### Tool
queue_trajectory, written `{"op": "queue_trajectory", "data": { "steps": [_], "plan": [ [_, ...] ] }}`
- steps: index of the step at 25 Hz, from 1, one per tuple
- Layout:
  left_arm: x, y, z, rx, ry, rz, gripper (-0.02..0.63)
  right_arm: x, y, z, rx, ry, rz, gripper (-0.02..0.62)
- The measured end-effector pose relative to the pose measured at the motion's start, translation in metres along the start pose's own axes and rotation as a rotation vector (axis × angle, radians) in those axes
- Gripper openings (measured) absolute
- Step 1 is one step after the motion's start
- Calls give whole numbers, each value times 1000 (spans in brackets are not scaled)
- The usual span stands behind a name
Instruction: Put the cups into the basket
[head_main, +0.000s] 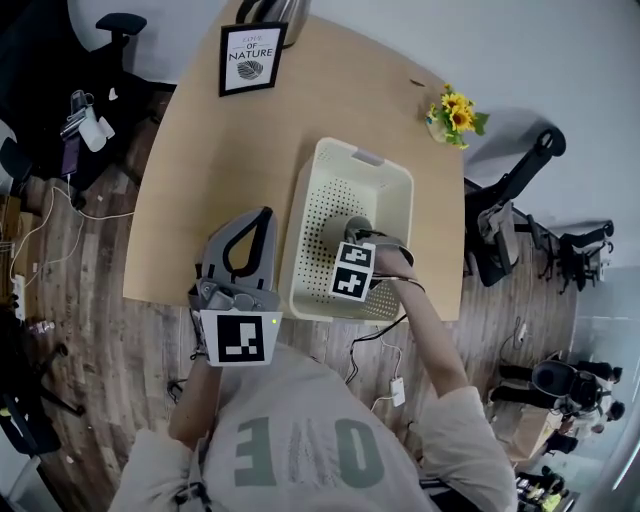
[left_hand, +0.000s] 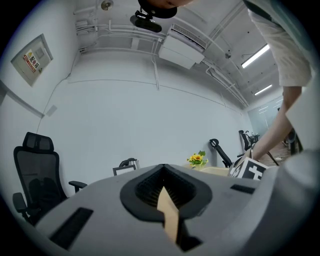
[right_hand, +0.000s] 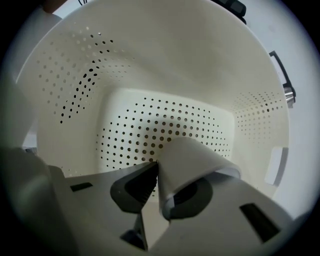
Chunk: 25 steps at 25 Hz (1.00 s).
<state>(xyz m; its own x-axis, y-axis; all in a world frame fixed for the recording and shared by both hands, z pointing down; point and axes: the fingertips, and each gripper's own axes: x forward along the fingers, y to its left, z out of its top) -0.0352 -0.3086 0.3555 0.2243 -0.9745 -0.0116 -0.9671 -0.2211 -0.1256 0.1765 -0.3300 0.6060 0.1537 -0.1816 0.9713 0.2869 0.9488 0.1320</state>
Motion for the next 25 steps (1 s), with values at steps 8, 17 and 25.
{"op": "queue_trajectory", "data": {
  "steps": [8, 17, 25],
  "plan": [
    [6, -9, -5, -38, 0, -28, 6, -21, -14, 9, 95, -73, -18, 192],
    [14, -15, 11, 5, -26, -81, 6, -63, -17, 9, 150, -122, -73, 192],
    [29, -39, 34, 36, -78, -162, 6, -141, -35, 2, 282, -278, -338, 67]
  ]
}}
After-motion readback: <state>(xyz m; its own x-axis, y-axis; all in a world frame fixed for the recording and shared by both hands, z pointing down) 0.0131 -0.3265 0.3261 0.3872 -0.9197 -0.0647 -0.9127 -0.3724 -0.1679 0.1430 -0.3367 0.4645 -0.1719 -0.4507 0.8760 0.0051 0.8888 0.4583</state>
